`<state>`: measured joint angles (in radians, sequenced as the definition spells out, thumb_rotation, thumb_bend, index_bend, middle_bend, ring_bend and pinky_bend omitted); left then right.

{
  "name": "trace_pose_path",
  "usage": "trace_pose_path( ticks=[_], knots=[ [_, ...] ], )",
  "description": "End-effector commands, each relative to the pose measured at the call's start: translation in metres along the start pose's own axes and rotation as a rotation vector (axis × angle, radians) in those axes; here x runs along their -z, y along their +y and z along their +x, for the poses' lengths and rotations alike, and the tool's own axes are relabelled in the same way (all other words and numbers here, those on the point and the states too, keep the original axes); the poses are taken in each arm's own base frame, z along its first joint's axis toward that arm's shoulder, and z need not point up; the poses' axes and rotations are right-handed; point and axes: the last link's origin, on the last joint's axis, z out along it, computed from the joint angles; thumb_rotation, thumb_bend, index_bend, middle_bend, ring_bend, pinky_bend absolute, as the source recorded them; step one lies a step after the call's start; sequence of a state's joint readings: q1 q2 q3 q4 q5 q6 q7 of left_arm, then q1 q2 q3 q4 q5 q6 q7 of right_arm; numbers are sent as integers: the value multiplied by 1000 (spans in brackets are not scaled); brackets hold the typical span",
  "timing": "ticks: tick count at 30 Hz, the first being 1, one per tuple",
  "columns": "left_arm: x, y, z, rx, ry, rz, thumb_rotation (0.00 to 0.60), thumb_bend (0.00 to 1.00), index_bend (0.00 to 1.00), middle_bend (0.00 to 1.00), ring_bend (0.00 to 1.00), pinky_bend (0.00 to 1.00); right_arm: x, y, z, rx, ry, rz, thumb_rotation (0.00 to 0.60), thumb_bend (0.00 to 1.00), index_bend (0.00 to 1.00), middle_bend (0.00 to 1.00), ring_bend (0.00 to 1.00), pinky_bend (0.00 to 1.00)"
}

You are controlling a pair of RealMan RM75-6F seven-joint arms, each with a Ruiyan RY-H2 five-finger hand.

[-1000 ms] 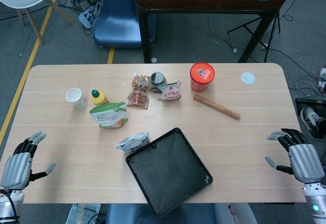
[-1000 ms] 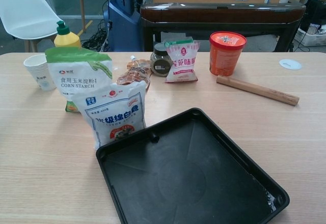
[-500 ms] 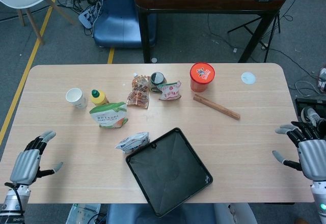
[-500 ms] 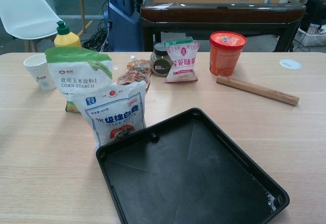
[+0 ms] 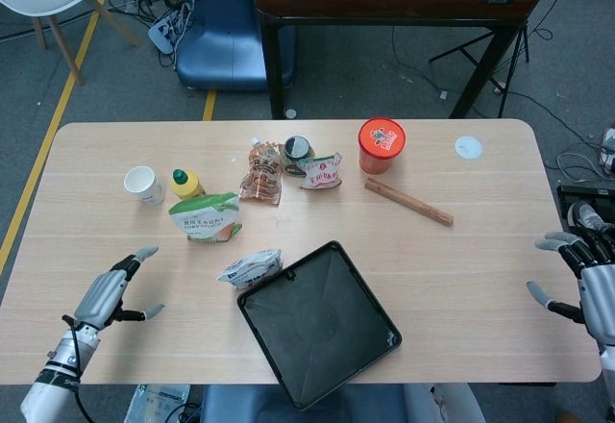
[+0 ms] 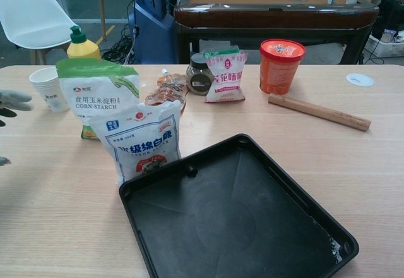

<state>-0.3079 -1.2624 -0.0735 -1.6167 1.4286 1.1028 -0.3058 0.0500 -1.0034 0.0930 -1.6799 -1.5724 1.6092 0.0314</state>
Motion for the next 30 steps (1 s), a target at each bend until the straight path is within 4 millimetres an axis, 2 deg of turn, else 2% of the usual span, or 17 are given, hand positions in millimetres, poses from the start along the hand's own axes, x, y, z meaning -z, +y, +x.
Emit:
trace_pose_path(
  ticks=[1,17,30],
  knots=[
    [-16,5,-12,45,-30,-30,600,173,71,104,109,112,1,0,-1,-2,-4,-3,600,192,360,325,195,175],
    [-74,26,-57,165,-121,-120,600,160,61,104,109,112,8,5,-3,-3,-14,-38,600,192,361,325,195,175],
    [-94,36,-84,190,-168,-148,600,159,65,104,109,112,11,10,-5,-4,-23,-65,600,192,361,325,195,175]
  ],
)
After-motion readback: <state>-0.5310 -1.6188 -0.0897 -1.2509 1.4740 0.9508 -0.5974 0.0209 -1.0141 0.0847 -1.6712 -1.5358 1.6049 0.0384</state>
